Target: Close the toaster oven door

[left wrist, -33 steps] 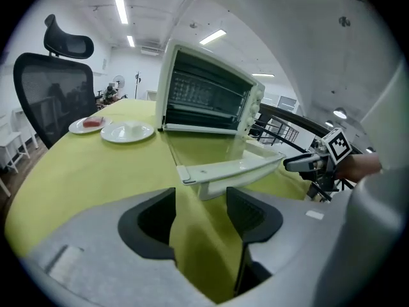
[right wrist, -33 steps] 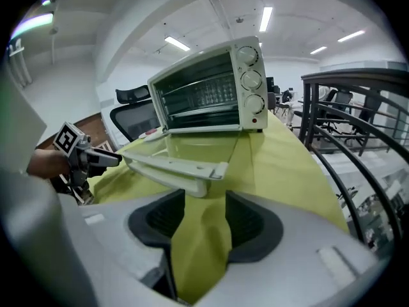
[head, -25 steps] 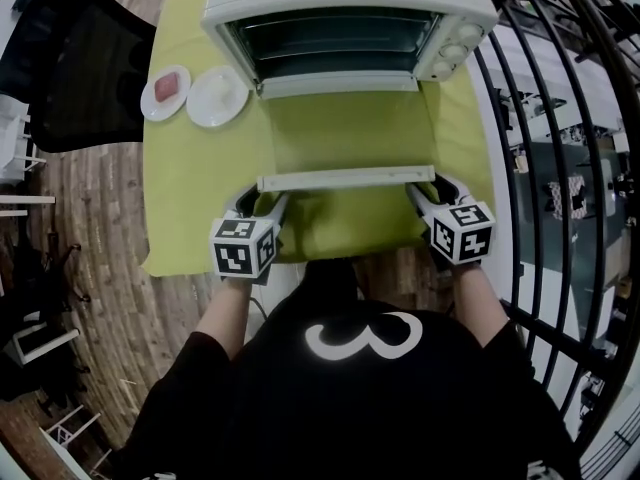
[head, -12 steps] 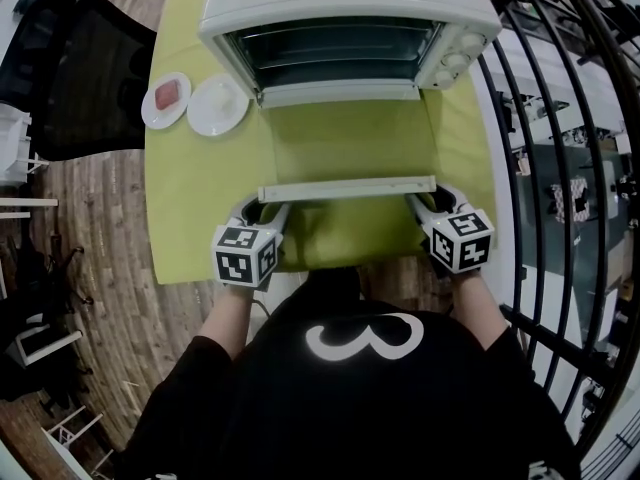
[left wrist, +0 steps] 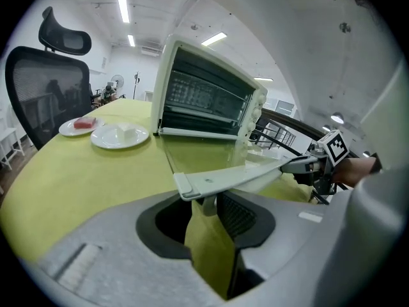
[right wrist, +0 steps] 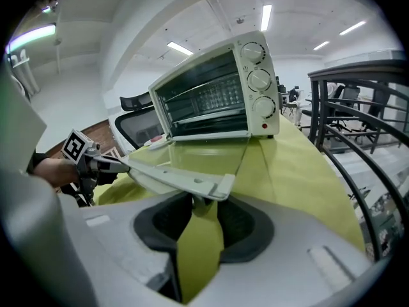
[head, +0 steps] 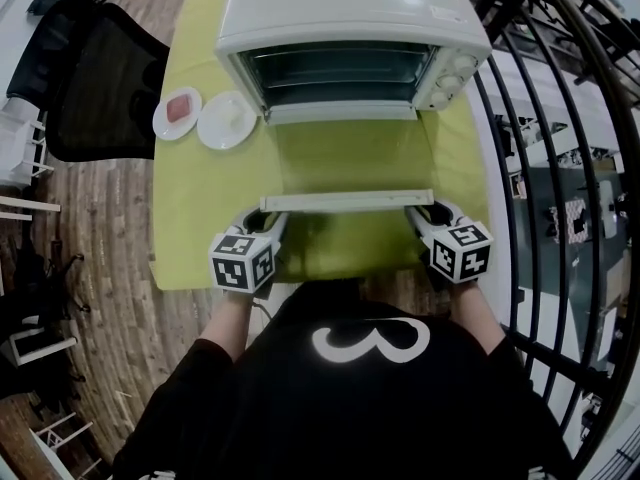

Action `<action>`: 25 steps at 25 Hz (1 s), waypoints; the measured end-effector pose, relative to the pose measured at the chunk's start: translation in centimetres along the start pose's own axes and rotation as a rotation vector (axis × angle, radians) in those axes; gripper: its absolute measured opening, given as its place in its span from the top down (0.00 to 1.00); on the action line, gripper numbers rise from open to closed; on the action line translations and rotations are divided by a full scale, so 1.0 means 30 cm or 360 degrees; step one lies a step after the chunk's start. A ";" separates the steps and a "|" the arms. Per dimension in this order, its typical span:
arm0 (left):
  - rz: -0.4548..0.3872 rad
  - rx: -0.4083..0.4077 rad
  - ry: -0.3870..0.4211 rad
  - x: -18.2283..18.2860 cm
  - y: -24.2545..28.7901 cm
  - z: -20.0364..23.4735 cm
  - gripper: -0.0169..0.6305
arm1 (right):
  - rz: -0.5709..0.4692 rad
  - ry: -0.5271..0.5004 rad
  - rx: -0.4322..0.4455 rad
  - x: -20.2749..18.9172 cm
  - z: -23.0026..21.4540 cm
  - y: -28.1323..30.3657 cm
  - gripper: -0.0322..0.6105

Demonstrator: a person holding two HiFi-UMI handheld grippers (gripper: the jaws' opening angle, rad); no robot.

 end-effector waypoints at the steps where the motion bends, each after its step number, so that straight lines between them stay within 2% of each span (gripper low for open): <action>1: -0.0006 0.0001 -0.0001 0.008 -0.004 -0.002 0.77 | -0.0008 0.0003 0.0006 0.007 0.001 -0.005 0.75; 10: -0.0005 0.0002 -0.0023 0.070 -0.042 -0.027 0.78 | -0.0011 -0.0007 0.0014 0.065 0.015 -0.059 0.78; 25: -0.0047 0.0018 0.0033 0.204 -0.101 -0.060 0.81 | -0.0042 0.0030 0.0039 0.192 0.024 -0.131 0.78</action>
Point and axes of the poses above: the fingertips, and each gripper's own axes: y forward along the fingers, z to its left, x out of its top, the point moved 5 cm from there along -y, backward along the fingers, and after that the axes turned 10 degrees about -x, right-handed, at the moved point
